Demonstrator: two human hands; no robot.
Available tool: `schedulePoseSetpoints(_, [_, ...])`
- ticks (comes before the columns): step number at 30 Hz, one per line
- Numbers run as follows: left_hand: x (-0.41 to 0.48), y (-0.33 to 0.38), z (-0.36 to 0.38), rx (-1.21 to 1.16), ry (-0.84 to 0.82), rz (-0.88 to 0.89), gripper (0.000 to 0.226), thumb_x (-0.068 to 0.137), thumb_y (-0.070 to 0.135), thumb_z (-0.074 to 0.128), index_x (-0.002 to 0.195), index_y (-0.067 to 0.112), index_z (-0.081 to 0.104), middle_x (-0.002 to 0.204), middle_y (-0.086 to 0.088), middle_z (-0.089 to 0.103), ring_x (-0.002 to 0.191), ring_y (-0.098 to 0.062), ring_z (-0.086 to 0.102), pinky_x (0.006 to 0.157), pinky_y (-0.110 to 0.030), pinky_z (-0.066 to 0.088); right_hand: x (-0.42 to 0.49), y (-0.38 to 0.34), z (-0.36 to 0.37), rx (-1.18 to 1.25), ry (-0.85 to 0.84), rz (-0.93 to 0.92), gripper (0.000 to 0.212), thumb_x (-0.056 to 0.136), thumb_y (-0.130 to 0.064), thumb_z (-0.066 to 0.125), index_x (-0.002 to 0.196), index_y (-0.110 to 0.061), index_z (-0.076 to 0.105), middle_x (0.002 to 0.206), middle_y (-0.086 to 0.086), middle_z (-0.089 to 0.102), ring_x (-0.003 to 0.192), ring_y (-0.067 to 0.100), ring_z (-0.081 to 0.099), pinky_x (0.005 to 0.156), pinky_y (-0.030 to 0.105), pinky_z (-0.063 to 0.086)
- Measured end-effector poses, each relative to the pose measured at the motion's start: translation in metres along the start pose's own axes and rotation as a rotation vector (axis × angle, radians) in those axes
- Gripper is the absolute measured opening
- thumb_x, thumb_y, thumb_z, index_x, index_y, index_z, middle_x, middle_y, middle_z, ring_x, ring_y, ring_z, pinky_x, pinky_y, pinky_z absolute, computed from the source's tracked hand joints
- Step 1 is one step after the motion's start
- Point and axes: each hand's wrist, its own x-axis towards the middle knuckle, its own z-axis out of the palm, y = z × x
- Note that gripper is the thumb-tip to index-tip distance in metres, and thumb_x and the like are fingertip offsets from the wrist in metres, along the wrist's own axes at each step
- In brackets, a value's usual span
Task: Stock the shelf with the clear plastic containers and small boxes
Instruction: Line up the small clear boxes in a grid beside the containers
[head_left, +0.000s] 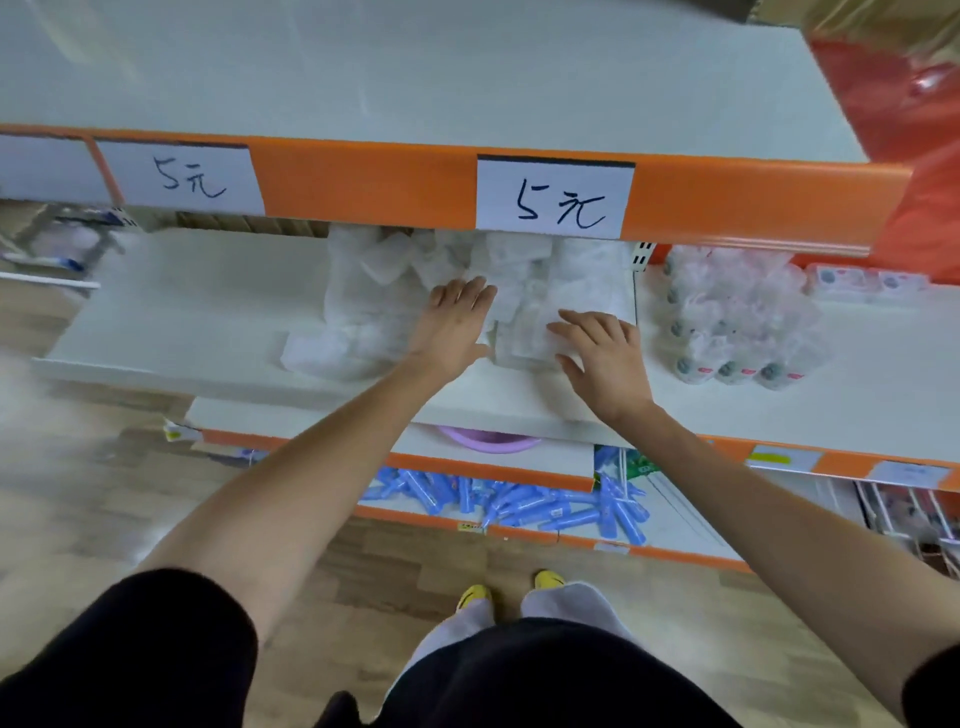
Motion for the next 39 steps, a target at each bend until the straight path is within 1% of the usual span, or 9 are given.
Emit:
schedulePoseSetpoints(3, [0.0, -0.012, 0.008, -0.038, 0.124, 0.09, 0.08, 0.053, 0.053, 0.089, 0.117, 0.011, 0.065, 0.112, -0.007, 0.063, 0.093, -0.029, 0.061, 0.078, -0.035, 0.049, -0.001, -0.009, 0.003, -0.018, 0.004, 0.036, 0.043, 0.081, -0.01, 0.074, 0.123, -0.018, 0.064, 0.134, 0.004, 0.06, 0.119, 0.025, 0.047, 0.096, 0.042, 0.034])
schedulePoseSetpoints(6, [0.0, -0.023, 0.008, -0.121, 0.25, 0.159, 0.06, 0.062, 0.044, 0.087, 0.107, 0.009, 0.069, 0.099, -0.009, 0.062, 0.088, -0.031, 0.06, 0.075, -0.038, 0.049, -0.002, -0.015, 0.003, -0.017, -0.016, 0.096, 0.04, 0.086, -0.014, 0.07, 0.125, -0.018, 0.063, 0.142, 0.011, 0.053, 0.127, 0.034, 0.047, 0.1, 0.047, 0.038])
schedulePoseSetpoints(9, [0.0, -0.029, 0.011, -0.217, 0.263, 0.155, 0.047, 0.065, 0.032, 0.088, 0.1, 0.006, 0.07, 0.104, -0.013, 0.063, 0.099, -0.034, 0.061, 0.081, -0.042, 0.05, -0.005, -0.018, 0.005, 0.021, -0.018, 0.14, 0.038, 0.092, -0.022, 0.068, 0.129, -0.019, 0.063, 0.149, 0.018, 0.044, 0.137, 0.039, 0.041, 0.106, 0.049, 0.038])
schedulePoseSetpoints(12, [0.002, -0.031, 0.01, -0.335, 0.216, 0.124, 0.044, 0.075, 0.023, 0.083, 0.107, 0.001, 0.063, 0.116, -0.019, 0.061, 0.113, -0.037, 0.058, 0.091, -0.046, 0.045, -0.008, -0.019, 0.005, 0.045, -0.018, 0.19, 0.037, 0.093, -0.021, 0.068, 0.129, -0.021, 0.063, 0.147, 0.02, 0.046, 0.137, 0.039, 0.041, 0.107, 0.05, 0.037])
schedulePoseSetpoints(19, [0.002, -0.035, 0.002, -0.387, 0.117, 0.05, 0.07, 0.084, 0.033, 0.073, 0.136, 0.0, 0.039, 0.127, -0.019, 0.049, 0.114, -0.035, 0.05, 0.099, -0.038, 0.033, 0.009, -0.025, -0.015, -0.01, -0.143, 0.27, 0.042, 0.089, -0.029, 0.071, 0.129, -0.02, 0.061, 0.137, 0.009, 0.056, 0.127, 0.035, 0.046, 0.102, 0.047, 0.037])
schedulePoseSetpoints(23, [0.0, -0.036, 0.003, -0.511, 0.111, 0.029, 0.07, 0.08, 0.033, 0.077, 0.137, 0.006, 0.044, 0.126, -0.017, 0.044, 0.112, -0.033, 0.05, 0.097, -0.038, 0.038, 0.014, -0.03, -0.027, 0.011, -0.168, 0.307, 0.05, 0.089, -0.032, 0.071, 0.135, -0.019, 0.055, 0.138, 0.004, 0.054, 0.13, 0.029, 0.043, 0.103, 0.04, 0.029])
schedulePoseSetpoints(28, [-0.007, -0.034, -0.001, -0.641, 0.132, 0.056, 0.071, 0.073, 0.034, 0.082, 0.131, 0.008, 0.052, 0.127, -0.013, 0.049, 0.114, -0.03, 0.052, 0.098, -0.04, 0.041, 0.007, -0.036, -0.039, 0.063, -0.097, 0.311, 0.054, 0.086, -0.031, 0.074, 0.135, -0.018, 0.055, 0.135, 0.007, 0.052, 0.12, 0.031, 0.051, 0.098, 0.041, 0.036])
schedulePoseSetpoints(32, [-0.009, -0.023, -0.013, -0.624, 0.11, 0.085, 0.067, 0.077, 0.032, 0.078, 0.134, 0.01, 0.05, 0.134, -0.009, 0.053, 0.118, -0.029, 0.052, 0.099, -0.036, 0.034, -0.004, -0.031, -0.05, 0.127, -0.075, 0.333, 0.063, 0.083, -0.029, 0.077, 0.138, -0.014, 0.05, 0.135, 0.008, 0.052, 0.12, 0.03, 0.051, 0.1, 0.04, 0.041])
schedulePoseSetpoints(39, [-0.008, 0.019, -0.036, -0.607, 0.092, 0.104, 0.07, 0.072, 0.036, 0.081, 0.131, 0.012, 0.051, 0.129, -0.004, 0.058, 0.116, -0.027, 0.052, 0.098, -0.033, 0.033, -0.032, 0.002, -0.076, 0.15, -0.078, 0.345, 0.064, 0.084, -0.031, 0.075, 0.14, -0.014, 0.049, 0.136, 0.008, 0.056, 0.125, 0.03, 0.048, 0.103, 0.039, 0.037])
